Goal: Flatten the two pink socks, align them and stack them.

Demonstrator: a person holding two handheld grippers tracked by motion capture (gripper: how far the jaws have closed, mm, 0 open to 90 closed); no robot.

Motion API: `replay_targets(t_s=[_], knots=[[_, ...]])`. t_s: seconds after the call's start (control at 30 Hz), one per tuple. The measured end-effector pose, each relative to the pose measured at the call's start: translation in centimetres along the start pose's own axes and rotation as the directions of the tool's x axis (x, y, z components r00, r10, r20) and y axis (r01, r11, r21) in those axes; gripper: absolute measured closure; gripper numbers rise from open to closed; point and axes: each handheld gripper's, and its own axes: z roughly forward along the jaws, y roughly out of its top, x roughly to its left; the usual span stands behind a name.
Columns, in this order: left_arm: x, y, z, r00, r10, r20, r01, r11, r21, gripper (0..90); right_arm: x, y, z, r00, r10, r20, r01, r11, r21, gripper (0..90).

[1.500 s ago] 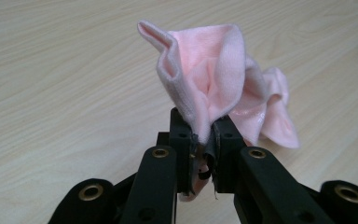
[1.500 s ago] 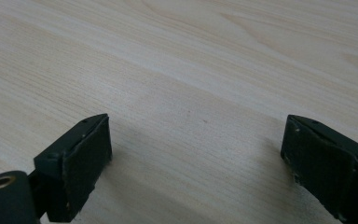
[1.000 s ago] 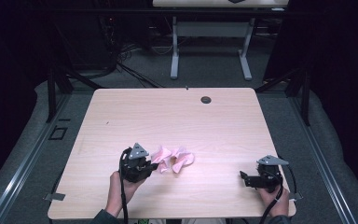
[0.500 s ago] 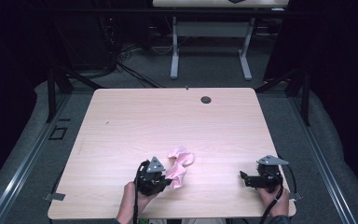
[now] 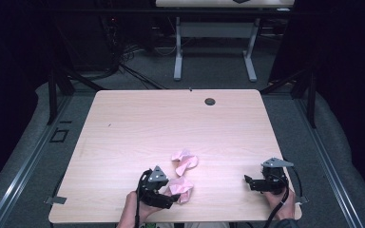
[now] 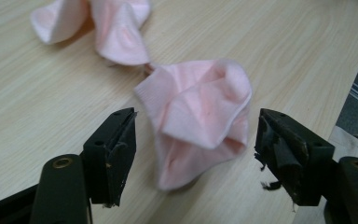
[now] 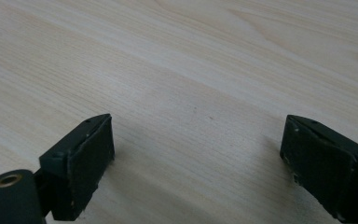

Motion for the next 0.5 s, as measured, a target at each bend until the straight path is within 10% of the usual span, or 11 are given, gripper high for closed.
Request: replay_targets(t_s=[0.1,0.33,0.5], knots=[[0.6,-0.7,-1.3,0.9992,-0.028,-0.028,0.027,0.9992,-0.028,28.1,0.5,0.3,-0.6,0.9959,0.066,-0.063,-0.067,0.997,-0.027,12.3],[-0.2,-1.7,-2.0,0.9983,-0.048,-0.032,0.046,0.9973,-0.058,41.7,5.2,3.6,-2.7,0.9831,0.025,-0.181,-0.033,0.999,-0.041,24.7],[-1.4,-1.8,-1.2,0.9983,-0.050,-0.031,0.048,0.9970,-0.060,48.1,9.8,6.6,-2.3,0.9410,-0.107,-0.321,0.106,0.994,-0.019,39.6]])
